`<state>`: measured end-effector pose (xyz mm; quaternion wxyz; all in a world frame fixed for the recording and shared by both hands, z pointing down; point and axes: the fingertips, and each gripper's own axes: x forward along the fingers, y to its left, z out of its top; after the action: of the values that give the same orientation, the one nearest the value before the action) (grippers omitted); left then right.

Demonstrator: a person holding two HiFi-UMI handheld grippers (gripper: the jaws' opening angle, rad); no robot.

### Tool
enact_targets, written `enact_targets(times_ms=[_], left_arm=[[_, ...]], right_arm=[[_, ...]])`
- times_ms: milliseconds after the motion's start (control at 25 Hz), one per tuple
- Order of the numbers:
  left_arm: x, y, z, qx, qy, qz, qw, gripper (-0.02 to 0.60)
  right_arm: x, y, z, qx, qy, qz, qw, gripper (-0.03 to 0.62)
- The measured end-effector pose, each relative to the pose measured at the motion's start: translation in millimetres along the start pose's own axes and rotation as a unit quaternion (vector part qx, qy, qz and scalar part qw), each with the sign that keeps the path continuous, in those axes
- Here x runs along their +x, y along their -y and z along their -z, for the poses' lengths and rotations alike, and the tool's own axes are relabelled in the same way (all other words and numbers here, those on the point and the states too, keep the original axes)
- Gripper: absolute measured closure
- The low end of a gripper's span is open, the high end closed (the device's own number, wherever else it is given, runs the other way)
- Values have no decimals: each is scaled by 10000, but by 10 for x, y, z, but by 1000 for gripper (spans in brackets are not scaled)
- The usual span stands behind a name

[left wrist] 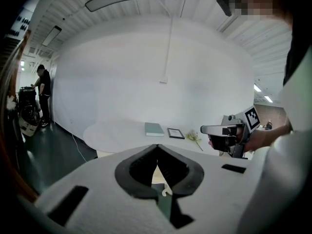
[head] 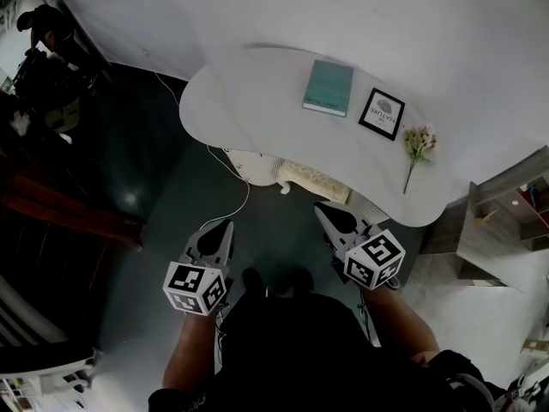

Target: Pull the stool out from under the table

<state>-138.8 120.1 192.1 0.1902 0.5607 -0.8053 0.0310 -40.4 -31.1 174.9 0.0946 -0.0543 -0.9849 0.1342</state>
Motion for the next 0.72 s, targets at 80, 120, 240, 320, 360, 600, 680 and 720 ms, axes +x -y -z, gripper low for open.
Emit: enact_targets(times_ms=[80,120,240,320,360,600,680,720], left_arm=[[138,-108,-43,-12,21,128,9999,572],[208,-174,-64,-8,35,200,9998,572],[408,-414,-122,62,48,433,9990,572],[554,-581,-166,104,21,651,9978,572],[629,-659,-191,147,-3,789,9968,572],[927,-1184,-246,549,-227,1582,9856,572],[1012,-1297,-198,549,-354,1853,9805,572],[1041,-1335,-163,562,-422,1981,9777,572]], right_arm=[[76,60,8,-17,-23,161,9999,589],[124,86,5,-19,-21,251,9997,589],[292,130,-32,-13,5,543,9985,589],[416,166,-70,3,16,795,9968,589],[480,183,-89,17,25,940,9956,589],[919,115,-101,223,100,1777,9838,589],[1000,75,-77,263,127,2058,9782,589],[1024,40,-62,291,154,2179,9754,589]])
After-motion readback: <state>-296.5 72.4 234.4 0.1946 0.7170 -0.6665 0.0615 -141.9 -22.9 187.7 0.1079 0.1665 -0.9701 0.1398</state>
